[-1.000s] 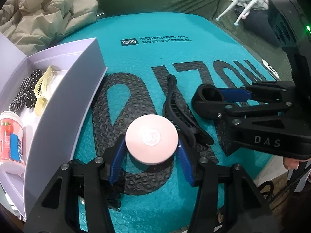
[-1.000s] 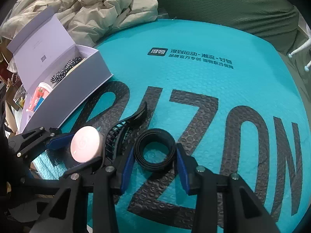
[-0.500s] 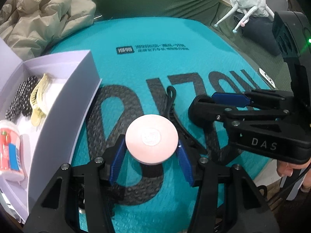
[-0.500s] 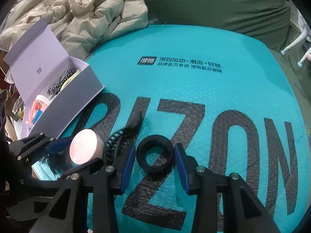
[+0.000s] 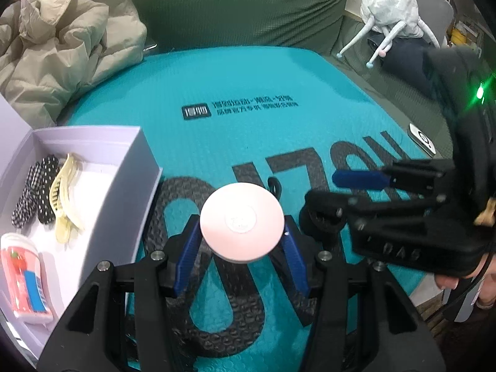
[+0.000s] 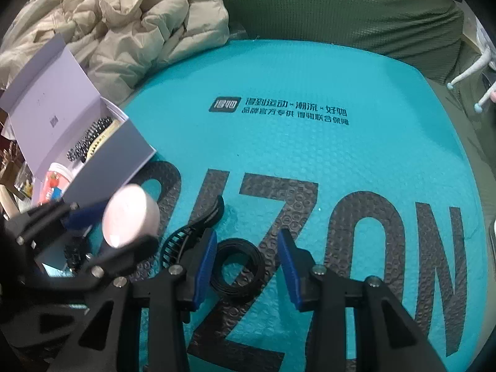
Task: Organize objects
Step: 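Lift the compact with the left gripper while the right grasps the coiled black band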
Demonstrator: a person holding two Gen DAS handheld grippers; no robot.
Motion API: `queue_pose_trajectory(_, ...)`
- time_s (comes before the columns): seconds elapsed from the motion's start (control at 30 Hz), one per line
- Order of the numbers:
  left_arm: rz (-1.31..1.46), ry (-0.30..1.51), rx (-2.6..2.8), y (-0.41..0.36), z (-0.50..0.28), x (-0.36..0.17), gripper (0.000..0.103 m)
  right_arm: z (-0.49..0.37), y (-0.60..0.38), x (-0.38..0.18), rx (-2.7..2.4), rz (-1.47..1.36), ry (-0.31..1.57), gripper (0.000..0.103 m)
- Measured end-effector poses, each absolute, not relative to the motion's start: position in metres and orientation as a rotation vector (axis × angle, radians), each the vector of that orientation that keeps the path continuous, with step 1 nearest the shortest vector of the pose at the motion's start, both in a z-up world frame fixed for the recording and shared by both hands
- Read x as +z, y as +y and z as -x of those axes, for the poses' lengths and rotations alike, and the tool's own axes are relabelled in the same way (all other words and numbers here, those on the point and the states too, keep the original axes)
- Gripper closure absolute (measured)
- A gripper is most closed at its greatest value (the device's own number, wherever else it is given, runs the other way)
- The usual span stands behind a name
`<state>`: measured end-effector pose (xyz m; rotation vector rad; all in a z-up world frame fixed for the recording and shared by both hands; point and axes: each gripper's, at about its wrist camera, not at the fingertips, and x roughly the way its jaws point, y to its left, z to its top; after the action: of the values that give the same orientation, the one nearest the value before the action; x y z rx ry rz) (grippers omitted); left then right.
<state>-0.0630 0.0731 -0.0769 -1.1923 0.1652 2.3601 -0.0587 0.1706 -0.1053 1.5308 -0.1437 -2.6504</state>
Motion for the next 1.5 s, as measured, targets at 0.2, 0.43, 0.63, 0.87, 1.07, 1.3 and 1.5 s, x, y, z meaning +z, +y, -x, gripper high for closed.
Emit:
queue_pose_trajectory(0.2,1.189,0.142,2.355,0.075,0.067,-0.07,0.053,0.061,0.174,-0.109,-2.628,-1.546,-0.164,0.052)
queue_pose_trajectory(0.43,1.164,0.181,2.373,0.074,0.068,-0.068,0.053,0.057,0.168,-0.112,-2.584,-1.566,-0.128,0.049)
queue_pose_trajectory(0.63,1.185,0.159,2.376,0.07,0.073,-0.069,0.053,0.06,0.165,-0.12,-2.563,-1.589,-0.103,0.049)
queue_pose_trajectory(0.87,1.189,0.155,2.372,0.071,0.076,-0.069,0.053,0.064,0.171,-0.118,-2.607,-1.575,-0.128,0.061)
queue_pose_trajectory(1.07,1.172,0.153,2.376,0.071,0.076,-0.065,0.053,0.066,0.176,-0.109,-2.634,-1.537,-0.174,0.061)
queue_pose_trajectory(1.3,1.155,0.152,2.382,0.066,0.075,-0.06,0.053,0.07,0.175,-0.097,-2.654,-1.487,-0.194,0.061)
queue_pose_trajectory(1.5,1.143,0.155,2.4,0.064,0.075,-0.055,0.053,0.074,0.17,-0.089,-2.669,-1.474,-0.192,0.061)
